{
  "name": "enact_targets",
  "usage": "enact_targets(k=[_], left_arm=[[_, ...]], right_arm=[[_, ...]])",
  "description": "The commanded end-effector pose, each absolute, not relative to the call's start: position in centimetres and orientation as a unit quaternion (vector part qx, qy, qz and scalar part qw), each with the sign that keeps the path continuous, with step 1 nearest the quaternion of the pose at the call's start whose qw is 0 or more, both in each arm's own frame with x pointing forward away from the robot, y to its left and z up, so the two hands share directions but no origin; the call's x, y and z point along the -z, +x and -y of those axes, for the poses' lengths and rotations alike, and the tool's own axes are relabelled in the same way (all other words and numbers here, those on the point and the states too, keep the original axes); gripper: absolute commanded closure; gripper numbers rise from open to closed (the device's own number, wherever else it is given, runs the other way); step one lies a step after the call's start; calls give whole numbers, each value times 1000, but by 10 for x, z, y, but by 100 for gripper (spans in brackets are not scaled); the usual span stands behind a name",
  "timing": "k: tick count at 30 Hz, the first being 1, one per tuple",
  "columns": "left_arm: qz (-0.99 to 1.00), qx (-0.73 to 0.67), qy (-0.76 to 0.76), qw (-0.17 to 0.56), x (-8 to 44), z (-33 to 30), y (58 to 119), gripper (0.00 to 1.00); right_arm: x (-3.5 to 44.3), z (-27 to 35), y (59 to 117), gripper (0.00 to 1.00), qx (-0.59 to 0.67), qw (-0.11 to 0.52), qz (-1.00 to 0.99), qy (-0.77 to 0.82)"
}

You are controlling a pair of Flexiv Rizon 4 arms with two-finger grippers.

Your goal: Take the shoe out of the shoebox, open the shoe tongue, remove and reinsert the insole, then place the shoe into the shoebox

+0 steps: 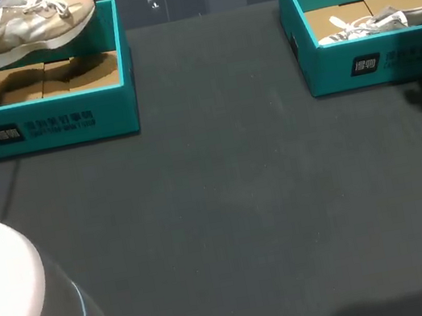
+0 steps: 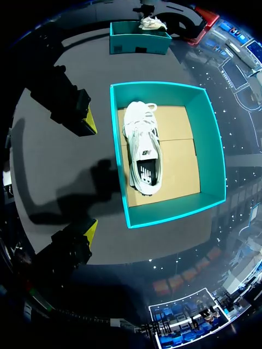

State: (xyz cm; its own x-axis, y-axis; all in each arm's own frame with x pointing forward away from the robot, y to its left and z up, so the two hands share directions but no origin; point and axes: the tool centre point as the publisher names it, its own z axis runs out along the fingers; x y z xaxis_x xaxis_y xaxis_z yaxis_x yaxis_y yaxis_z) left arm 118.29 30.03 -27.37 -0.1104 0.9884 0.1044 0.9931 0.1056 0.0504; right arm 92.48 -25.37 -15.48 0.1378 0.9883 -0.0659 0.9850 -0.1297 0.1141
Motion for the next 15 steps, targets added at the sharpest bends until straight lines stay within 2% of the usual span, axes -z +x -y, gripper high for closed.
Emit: enact_targets(k=[1, 15], left_arm=[[746, 74, -662, 17, 229, -297, 1161, 100], [742, 104, -662, 15, 155, -271, 1109, 100]], right_arm=[[155, 254, 924, 0, -13, 65, -656, 752], [155, 254, 924, 0, -13, 65, -656, 752]])
